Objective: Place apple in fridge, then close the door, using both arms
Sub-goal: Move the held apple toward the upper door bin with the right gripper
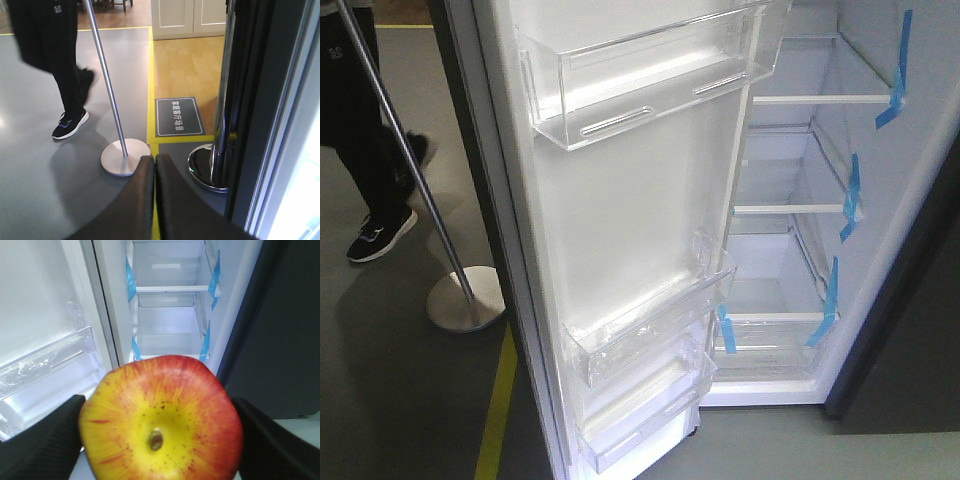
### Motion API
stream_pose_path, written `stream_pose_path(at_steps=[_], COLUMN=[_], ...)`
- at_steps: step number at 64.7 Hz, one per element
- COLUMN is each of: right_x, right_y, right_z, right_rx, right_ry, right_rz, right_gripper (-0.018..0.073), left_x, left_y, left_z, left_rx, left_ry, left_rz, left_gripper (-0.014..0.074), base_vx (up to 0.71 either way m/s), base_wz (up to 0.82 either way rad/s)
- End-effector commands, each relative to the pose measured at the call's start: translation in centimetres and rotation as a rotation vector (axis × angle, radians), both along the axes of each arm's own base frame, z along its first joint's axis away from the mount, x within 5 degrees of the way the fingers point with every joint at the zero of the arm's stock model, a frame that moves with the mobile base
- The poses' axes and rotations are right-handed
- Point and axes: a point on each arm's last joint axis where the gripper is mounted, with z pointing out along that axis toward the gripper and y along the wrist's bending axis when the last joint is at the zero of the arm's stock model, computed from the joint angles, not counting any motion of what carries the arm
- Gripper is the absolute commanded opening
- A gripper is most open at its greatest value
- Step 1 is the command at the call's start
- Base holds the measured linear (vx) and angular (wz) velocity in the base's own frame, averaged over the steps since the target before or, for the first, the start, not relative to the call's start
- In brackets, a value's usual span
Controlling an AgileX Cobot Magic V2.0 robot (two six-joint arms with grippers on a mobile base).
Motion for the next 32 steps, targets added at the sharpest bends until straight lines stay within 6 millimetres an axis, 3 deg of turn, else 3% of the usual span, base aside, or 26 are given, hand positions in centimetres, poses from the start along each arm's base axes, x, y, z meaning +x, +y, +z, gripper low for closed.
stream_pose_path(at_steps=[1, 32], right_x=[0.3, 0.3], right_y=[-0.11, -0.11], right_z=[1.52, 1.52], right_rx=[-0.009, -0.009], right_ry=[-0.107, -0.107], right_rz=[-0.009, -0.009], right_gripper=[0.0132, 0.0132], left_x=[0.13, 0.13], left_y=[-0.14, -0.14], left_z=[0.04, 0.04], left_rx=[0.001, 0.001], left_ry=[-0.06, -0.06], left_rz=[-0.016, -0.016], left_gripper=[-0.0005, -0.0005], base_vx=[0.05, 0.04], base_wz=[0.0, 0.0])
